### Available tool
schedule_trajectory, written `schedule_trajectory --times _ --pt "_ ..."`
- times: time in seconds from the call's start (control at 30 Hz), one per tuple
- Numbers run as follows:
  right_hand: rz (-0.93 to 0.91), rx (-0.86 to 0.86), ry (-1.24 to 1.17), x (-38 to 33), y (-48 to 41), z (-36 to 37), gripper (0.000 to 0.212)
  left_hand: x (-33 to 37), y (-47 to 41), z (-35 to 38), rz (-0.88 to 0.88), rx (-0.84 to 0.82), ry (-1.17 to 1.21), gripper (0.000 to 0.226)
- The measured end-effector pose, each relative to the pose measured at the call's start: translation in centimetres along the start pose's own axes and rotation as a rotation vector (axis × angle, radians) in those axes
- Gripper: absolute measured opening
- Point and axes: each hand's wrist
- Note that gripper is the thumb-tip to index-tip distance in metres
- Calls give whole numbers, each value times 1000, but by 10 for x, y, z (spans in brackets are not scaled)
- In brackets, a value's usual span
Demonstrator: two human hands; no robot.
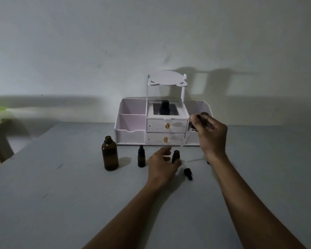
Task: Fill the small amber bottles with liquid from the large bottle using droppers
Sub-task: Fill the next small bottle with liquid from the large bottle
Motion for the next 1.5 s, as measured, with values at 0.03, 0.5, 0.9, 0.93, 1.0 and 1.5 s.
schedule_trajectory --times 0.03,0.5,0.9,0.93,1.0,1.5 --pt "1 2 -4 0 0 1 17 0 -2 1 -1 3 -2 63" --pt "-65 -68 29 7 4 10 7 -6 -3 0 20 -46 25 39" --pt "-35 -49 46 13 3 14 9 -9 -6 -1 11 -61 7 40" --pt "-35 -49 46 13 3 14 10 -9 -6 0 15 -58 -3 40" --pt "-37 -47 51 12 3 14 11 -9 -6 0 18 -51 -8 40" --pt "-84 18 -33 -10 0 5 18 -1 11 -17 60 -30 6 57"
Point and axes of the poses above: each hand's wrist, its own y-axis away from the middle knuckle, its own z-axis out of the palm, x = y × z, and after that the axes turned 3 degrees about y, right-handed
